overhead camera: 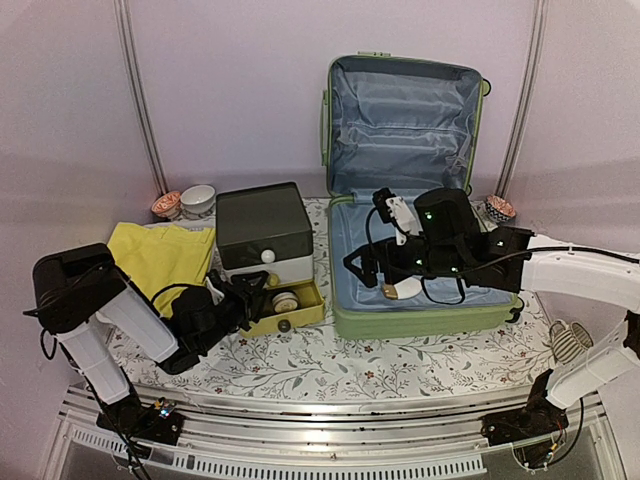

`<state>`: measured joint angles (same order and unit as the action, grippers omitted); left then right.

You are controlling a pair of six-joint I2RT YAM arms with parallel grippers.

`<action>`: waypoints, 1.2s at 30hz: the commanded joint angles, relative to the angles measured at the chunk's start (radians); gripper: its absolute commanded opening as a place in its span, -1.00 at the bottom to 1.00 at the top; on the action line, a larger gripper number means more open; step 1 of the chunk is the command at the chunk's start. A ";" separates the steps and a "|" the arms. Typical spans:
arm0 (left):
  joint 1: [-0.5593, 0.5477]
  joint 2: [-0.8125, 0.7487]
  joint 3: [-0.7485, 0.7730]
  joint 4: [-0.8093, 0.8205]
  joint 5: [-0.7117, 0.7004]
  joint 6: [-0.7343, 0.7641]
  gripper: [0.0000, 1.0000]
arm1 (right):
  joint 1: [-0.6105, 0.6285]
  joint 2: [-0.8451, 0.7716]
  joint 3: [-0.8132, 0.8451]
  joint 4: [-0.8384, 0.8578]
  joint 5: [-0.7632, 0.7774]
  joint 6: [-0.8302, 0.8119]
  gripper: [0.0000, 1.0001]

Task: Open, take out, and arrange the luggage
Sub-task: Open the drawer of the storage box.

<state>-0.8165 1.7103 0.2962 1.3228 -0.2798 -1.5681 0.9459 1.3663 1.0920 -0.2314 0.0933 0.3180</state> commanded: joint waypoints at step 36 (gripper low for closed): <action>-0.032 0.002 0.064 -0.091 -0.130 -0.072 -0.06 | -0.006 -0.059 -0.041 0.020 0.006 -0.006 0.98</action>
<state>-0.8379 1.7081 0.3359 1.2514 -0.3988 -1.6321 0.9459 1.3319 1.0645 -0.2306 0.0940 0.3176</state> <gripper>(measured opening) 0.472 0.988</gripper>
